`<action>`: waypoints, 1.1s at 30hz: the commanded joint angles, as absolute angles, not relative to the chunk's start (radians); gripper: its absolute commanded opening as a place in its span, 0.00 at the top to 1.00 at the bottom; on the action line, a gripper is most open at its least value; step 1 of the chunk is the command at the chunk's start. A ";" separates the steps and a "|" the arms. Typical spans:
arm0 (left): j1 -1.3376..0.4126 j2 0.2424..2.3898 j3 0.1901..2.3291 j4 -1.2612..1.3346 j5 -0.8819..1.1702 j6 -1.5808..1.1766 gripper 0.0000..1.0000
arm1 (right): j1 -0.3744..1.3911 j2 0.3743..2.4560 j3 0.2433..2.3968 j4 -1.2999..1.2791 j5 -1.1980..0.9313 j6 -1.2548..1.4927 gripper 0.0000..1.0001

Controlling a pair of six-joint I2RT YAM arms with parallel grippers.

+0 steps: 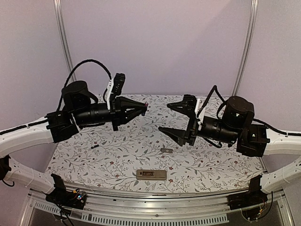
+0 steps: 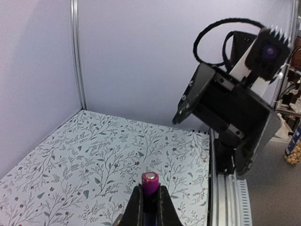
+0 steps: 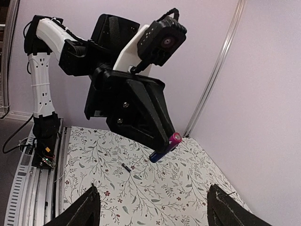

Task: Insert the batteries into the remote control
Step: Place the battery at the center of the board.

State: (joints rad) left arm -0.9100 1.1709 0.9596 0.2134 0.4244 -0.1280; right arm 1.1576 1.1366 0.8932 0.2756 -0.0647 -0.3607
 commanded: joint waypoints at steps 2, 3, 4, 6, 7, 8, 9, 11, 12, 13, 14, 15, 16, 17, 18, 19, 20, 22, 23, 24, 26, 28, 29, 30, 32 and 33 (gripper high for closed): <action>-0.961 1.248 0.902 -0.135 0.139 0.322 1.00 | 1.119 1.123 0.861 0.157 0.107 -0.282 0.23; -0.981 1.263 0.892 -0.161 0.092 0.368 1.00 | 1.093 1.133 0.857 0.119 0.104 -0.243 0.23; -1.005 1.277 0.880 -0.178 0.050 0.407 1.00 | 1.065 1.142 0.851 0.093 0.080 -0.215 0.23; -1.054 1.300 0.858 -0.194 0.004 0.459 1.00 | 1.024 1.164 0.822 0.047 -0.007 -0.153 0.22; -1.077 1.316 0.847 -0.203 0.002 0.480 1.00 | 1.021 1.182 0.800 0.033 -0.059 -0.150 0.20; -1.096 1.327 0.837 -0.208 -0.027 0.486 1.00 | 1.020 1.192 0.774 0.023 -0.124 -0.161 0.17; -1.109 1.340 0.829 -0.221 -0.030 0.487 1.00 | 1.019 1.203 0.743 0.019 -0.186 -0.175 0.14; -1.120 1.372 0.824 -0.262 -0.027 0.459 1.00 | 1.020 1.214 0.689 0.018 -0.295 -0.219 0.09; -1.120 1.388 0.823 -0.279 -0.024 0.442 1.00 | 1.021 1.220 0.671 0.016 -0.315 -0.231 0.08; -1.116 1.399 0.818 -0.292 -0.028 0.421 1.00 | 1.020 1.231 0.662 0.009 -0.318 -0.245 0.07; -1.104 1.403 0.808 -0.298 -0.029 0.395 1.00 | 1.020 1.242 0.662 0.002 -0.311 -0.248 0.07; -1.074 1.399 0.791 -0.298 -0.018 0.366 1.00 | 1.020 1.261 0.669 -0.026 -0.303 -0.251 0.07; -1.038 1.392 0.768 -0.292 0.002 0.345 1.00 | 1.020 1.275 0.676 -0.039 -0.294 -0.252 0.07; -1.000 1.387 0.732 -0.282 0.025 0.338 1.00 | 1.020 1.297 0.683 -0.044 -0.288 -0.252 0.07; -0.974 1.385 0.695 -0.267 0.032 0.351 1.00 | 1.020 1.309 0.687 -0.045 -0.284 -0.253 0.07; -0.958 1.388 0.660 -0.249 0.033 0.371 1.00 | 1.020 1.325 0.692 -0.044 -0.279 -0.253 0.07; -0.947 1.393 0.629 -0.233 0.037 0.397 1.00 | 1.020 1.343 0.700 -0.047 -0.272 -0.254 0.07; -0.936 1.406 0.591 -0.216 0.056 0.428 1.00 | 1.020 1.370 0.726 -0.071 -0.261 -0.254 0.08; -0.931 1.414 0.580 -0.216 0.066 0.432 1.00 | 1.020 1.379 0.738 -0.085 -0.257 -0.257 0.08; -0.927 1.423 0.576 -0.220 0.071 0.433 1.00 | 1.020 1.389 0.746 -0.093 -0.253 -0.258 0.08; -0.922 1.449 0.573 -0.237 0.073 0.431 1.00 | 1.020 1.399 0.757 -0.105 -0.244 -0.257 0.08; -0.919 1.466 0.561 -0.236 0.056 0.431 1.00 | 1.020 1.415 0.771 -0.117 -0.232 -0.254 0.08; -0.919 1.472 0.556 -0.233 0.043 0.430 1.00 | 1.020 1.430 0.781 -0.127 -0.226 -0.253 0.09; -0.918 1.475 0.551 -0.227 0.031 0.432 1.00 | 1.020 1.441 0.795 -0.140 -0.220 -0.256 0.09; -0.918 1.472 0.537 -0.219 0.025 0.441 1.00 | 1.021 1.480 0.825 -0.167 -0.209 -0.260 0.10; -0.918 1.468 0.532 -0.217 0.026 0.443 0.98 | 1.022 1.492 0.837 -0.179 -0.206 -0.262 0.10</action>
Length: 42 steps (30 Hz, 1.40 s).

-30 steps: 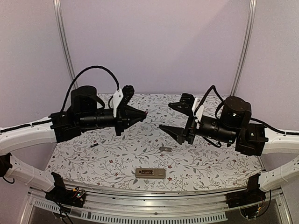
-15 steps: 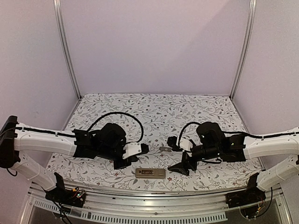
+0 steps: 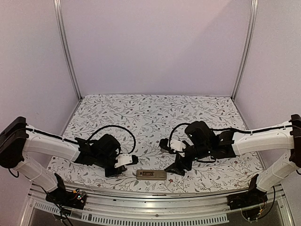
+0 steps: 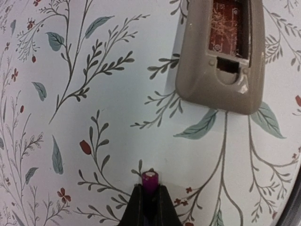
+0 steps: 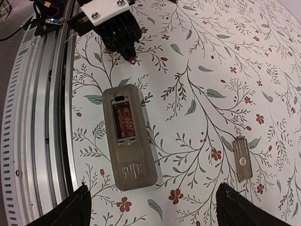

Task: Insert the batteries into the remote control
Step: Place the battery at the center of the board, then pick up the battery from the center of the board.

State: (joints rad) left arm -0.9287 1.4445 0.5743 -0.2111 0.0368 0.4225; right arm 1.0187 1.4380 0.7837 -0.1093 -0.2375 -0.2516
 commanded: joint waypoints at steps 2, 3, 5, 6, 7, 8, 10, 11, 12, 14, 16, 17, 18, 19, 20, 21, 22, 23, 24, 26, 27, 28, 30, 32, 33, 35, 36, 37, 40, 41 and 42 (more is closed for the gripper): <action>-0.916 1.465 0.529 -0.225 0.036 0.445 0.82 | 1.022 1.516 0.851 -0.189 -0.207 -0.269 0.10; -0.916 1.464 0.529 -0.231 0.046 0.447 0.75 | 1.022 1.522 0.856 -0.190 -0.206 -0.272 0.10; -0.916 1.459 0.532 -0.237 0.065 0.453 0.65 | 1.022 1.528 0.864 -0.192 -0.202 -0.276 0.10; -0.916 1.458 0.533 -0.238 0.076 0.455 0.62 | 1.022 1.528 0.866 -0.192 -0.200 -0.276 0.10; -0.914 1.457 0.535 -0.241 0.088 0.457 0.59 | 1.022 1.527 0.867 -0.192 -0.198 -0.276 0.10; -0.913 1.454 0.537 -0.245 0.104 0.457 0.56 | 1.022 1.522 0.868 -0.192 -0.197 -0.277 0.10; -0.903 1.448 0.541 -0.257 0.137 0.460 0.52 | 1.022 1.514 0.866 -0.191 -0.194 -0.278 0.10; -0.897 1.442 0.542 -0.268 0.153 0.466 0.49 | 1.021 1.511 0.864 -0.192 -0.193 -0.278 0.10; -0.884 1.434 0.544 -0.289 0.174 0.479 0.46 | 1.022 1.505 0.861 -0.191 -0.194 -0.277 0.10; -0.852 1.419 0.545 -0.332 0.225 0.538 0.42 | 1.022 1.502 0.858 -0.188 -0.202 -0.276 0.10; -0.814 1.403 0.533 -0.343 0.223 0.577 0.40 | 1.022 1.507 0.863 -0.186 -0.206 -0.277 0.09; -0.791 1.399 0.526 -0.340 0.220 0.592 0.39 | 1.022 1.514 0.868 -0.184 -0.207 -0.276 0.10; -0.771 1.398 0.520 -0.335 0.217 0.605 0.40 | 1.022 1.519 0.872 -0.184 -0.207 -0.276 0.10; -0.758 1.398 0.515 -0.324 0.210 0.611 0.41 | 1.022 1.528 0.877 -0.183 -0.206 -0.277 0.10; -0.751 1.399 0.513 -0.310 0.201 0.611 0.42 | 1.022 1.535 0.883 -0.183 -0.206 -0.278 0.10; -0.748 1.400 0.511 -0.299 0.199 0.611 0.44 | 1.022 1.539 0.887 -0.184 -0.204 -0.278 0.10; -0.748 1.402 0.511 -0.291 0.203 0.610 0.46 | 1.022 1.543 0.891 -0.184 -0.204 -0.278 0.09; -0.748 1.402 0.512 -0.284 0.213 0.610 0.47 | 1.022 1.545 0.892 -0.184 -0.205 -0.276 0.09; -0.747 1.403 0.513 -0.275 0.224 0.610 0.48 | 1.022 1.546 0.894 -0.184 -0.205 -0.276 0.09; -0.748 1.407 0.518 -0.262 0.243 0.609 0.50 | 1.022 1.548 0.894 -0.184 -0.207 -0.271 0.09; -0.749 1.410 0.521 -0.259 0.250 0.608 0.52 | 1.022 1.548 0.893 -0.184 -0.211 -0.268 0.09; -0.749 1.412 0.519 -0.252 0.256 0.608 0.56 | 1.022 1.548 0.892 -0.183 -0.214 -0.266 0.09; -0.749 1.418 0.510 -0.237 0.258 0.613 0.62 | 1.022 1.549 0.885 -0.178 -0.215 -0.264 0.10; -0.749 1.422 0.499 -0.211 0.241 0.615 0.64 | 1.022 1.554 0.881 -0.177 -0.213 -0.265 0.10; -0.749 1.424 0.497 -0.203 0.238 0.618 0.64 | 1.022 1.557 0.881 -0.177 -0.213 -0.265 0.10; -0.750 1.426 0.497 -0.197 0.241 0.621 0.64 | 1.022 1.562 0.881 -0.176 -0.215 -0.266 0.10; -0.750 1.428 0.500 -0.195 0.244 0.618 0.65 | 1.022 1.565 0.881 -0.175 -0.216 -0.266 0.10; -0.750 1.429 0.501 -0.191 0.248 0.612 0.67 | 1.022 1.567 0.881 -0.174 -0.217 -0.265 0.10; -0.753 1.433 0.506 -0.188 0.252 0.601 0.77 | 1.022 1.569 0.880 -0.170 -0.217 -0.264 0.10; -0.754 1.433 0.504 -0.192 0.247 0.602 0.81 | 1.022 1.570 0.879 -0.170 -0.218 -0.263 0.10; -0.753 1.432 0.500 -0.198 0.242 0.606 0.85 | 1.022 1.570 0.878 -0.170 -0.218 -0.261 0.10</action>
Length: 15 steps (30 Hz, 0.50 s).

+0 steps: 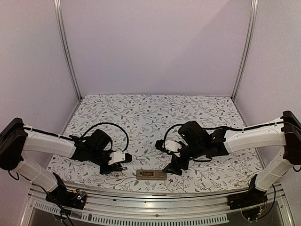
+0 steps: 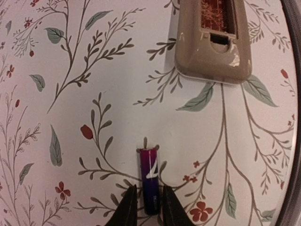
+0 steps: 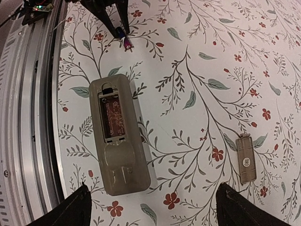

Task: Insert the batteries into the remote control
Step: Pick up the battery from the center of the board.

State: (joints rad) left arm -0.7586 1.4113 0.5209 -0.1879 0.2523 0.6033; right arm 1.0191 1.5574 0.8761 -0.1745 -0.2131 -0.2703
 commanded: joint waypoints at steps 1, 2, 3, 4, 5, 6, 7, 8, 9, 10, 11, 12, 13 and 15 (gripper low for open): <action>-0.752 1.429 0.497 -0.206 0.241 0.610 0.90 | 1.022 1.569 0.875 -0.170 -0.219 -0.261 0.09; -0.752 1.426 0.492 -0.216 0.241 0.617 0.95 | 1.022 1.568 0.871 -0.168 -0.219 -0.261 0.10; -0.753 1.422 0.489 -0.224 0.243 0.623 1.00 | 1.022 1.567 0.866 -0.165 -0.220 -0.262 0.10; -0.753 1.414 0.487 -0.229 0.243 0.627 1.00 | 1.022 1.567 0.861 -0.162 -0.220 -0.263 0.09; -0.753 1.406 0.493 -0.230 0.238 0.622 1.00 | 1.022 1.568 0.857 -0.155 -0.221 -0.265 0.09; -0.755 1.397 0.505 -0.234 0.231 0.612 1.00 | 1.021 1.569 0.856 -0.151 -0.223 -0.270 0.09; -0.759 1.388 0.524 -0.236 0.221 0.598 1.00 | 1.022 1.578 0.856 -0.149 -0.226 -0.273 0.09; -0.768 1.379 0.548 -0.244 0.211 0.583 1.00 | 1.022 1.585 0.856 -0.148 -0.230 -0.280 0.10; -0.782 1.371 0.579 -0.254 0.206 0.566 1.00 | 1.022 1.596 0.855 -0.146 -0.235 -0.291 0.09; -0.799 1.365 0.613 -0.267 0.206 0.549 1.00 | 1.022 1.605 0.853 -0.142 -0.247 -0.299 0.09; -0.825 1.364 0.647 -0.282 0.209 0.533 1.00 | 1.022 1.618 0.845 -0.129 -0.261 -0.310 0.10; -0.851 1.367 0.680 -0.297 0.212 0.517 1.00 | 1.022 1.626 0.832 -0.110 -0.276 -0.320 0.09; -0.885 1.373 0.704 -0.311 0.213 0.512 1.00 | 1.022 1.629 0.816 -0.090 -0.285 -0.336 0.09; -0.933 1.392 0.735 -0.324 0.206 0.505 1.00 | 1.024 1.637 0.788 -0.049 -0.286 -0.351 0.07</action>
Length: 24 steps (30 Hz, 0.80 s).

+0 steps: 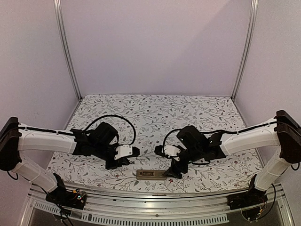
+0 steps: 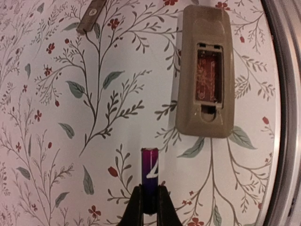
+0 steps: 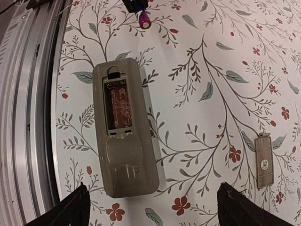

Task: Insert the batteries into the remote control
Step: Pick up the battery from the center of the board, then place the battery in the battery compartment.

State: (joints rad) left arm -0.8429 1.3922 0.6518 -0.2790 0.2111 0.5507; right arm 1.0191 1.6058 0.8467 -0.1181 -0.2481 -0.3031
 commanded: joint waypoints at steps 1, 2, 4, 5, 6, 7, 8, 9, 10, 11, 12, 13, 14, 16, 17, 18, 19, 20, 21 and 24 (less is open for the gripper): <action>-0.949 1.402 0.742 -0.325 0.204 0.497 1.00 | 1.024 1.642 0.782 -0.032 -0.289 -0.357 0.03; -0.961 1.414 0.747 -0.322 0.202 0.490 1.00 | 1.027 1.652 0.778 -0.013 -0.295 -0.358 0.01; -0.978 1.439 0.755 -0.312 0.191 0.480 1.00 | 1.032 1.668 0.762 0.035 -0.314 -0.361 0.01; -0.985 1.451 0.761 -0.306 0.182 0.478 1.00 | 1.034 1.674 0.752 0.058 -0.318 -0.363 0.01; -0.992 1.463 0.770 -0.303 0.174 0.477 1.00 | 1.035 1.685 0.744 0.071 -0.320 -0.364 0.01; -1.001 1.477 0.785 -0.302 0.165 0.480 1.00 | 1.035 1.689 0.737 0.080 -0.320 -0.362 0.01; -1.010 1.492 0.801 -0.307 0.152 0.483 1.00 | 1.035 1.692 0.729 0.087 -0.317 -0.358 0.02; -1.021 1.507 0.815 -0.321 0.140 0.485 1.00 | 1.036 1.690 0.721 0.092 -0.317 -0.355 0.02; -1.030 1.524 0.832 -0.340 0.132 0.480 1.00 | 1.036 1.688 0.710 0.098 -0.315 -0.351 0.02; -1.039 1.540 0.848 -0.364 0.127 0.475 1.00 | 1.035 1.681 0.700 0.105 -0.312 -0.348 0.02; -1.050 1.558 0.863 -0.387 0.120 0.467 1.00 | 1.035 1.676 0.689 0.110 -0.309 -0.343 0.02; -1.058 1.574 0.877 -0.404 0.111 0.456 1.00 | 1.035 1.667 0.682 0.114 -0.307 -0.341 0.02; -1.068 1.586 0.890 -0.419 0.102 0.447 1.00 | 1.035 1.662 0.676 0.116 -0.304 -0.336 0.02; -1.094 1.598 0.911 -0.431 0.087 0.441 1.00 | 1.035 1.651 0.667 0.124 -0.300 -0.326 0.02; -1.112 1.597 0.917 -0.431 0.074 0.437 1.00 | 1.035 1.648 0.660 0.131 -0.300 -0.322 0.02; -1.130 1.598 0.924 -0.432 0.063 0.429 1.00 | 1.035 1.644 0.655 0.139 -0.302 -0.319 0.02; -1.143 1.602 0.930 -0.433 0.057 0.414 1.00 | 1.035 1.642 0.649 0.146 -0.303 -0.314 0.02; -1.147 1.612 0.945 -0.441 0.054 0.398 1.00 | 1.035 1.639 0.644 0.153 -0.303 -0.313 0.02; -1.148 1.623 0.953 -0.449 0.047 0.386 1.00 | 1.035 1.639 0.640 0.158 -0.301 -0.312 0.02; -1.149 1.656 0.966 -0.455 0.008 0.387 1.00 | 1.035 1.637 0.634 0.165 -0.298 -0.311 0.02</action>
State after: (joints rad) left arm -1.1400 1.6157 0.9405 -0.4175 0.0654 0.4168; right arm 1.0294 1.6623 0.6525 0.1291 -0.2985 -0.3271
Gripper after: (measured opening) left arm 0.039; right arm 0.979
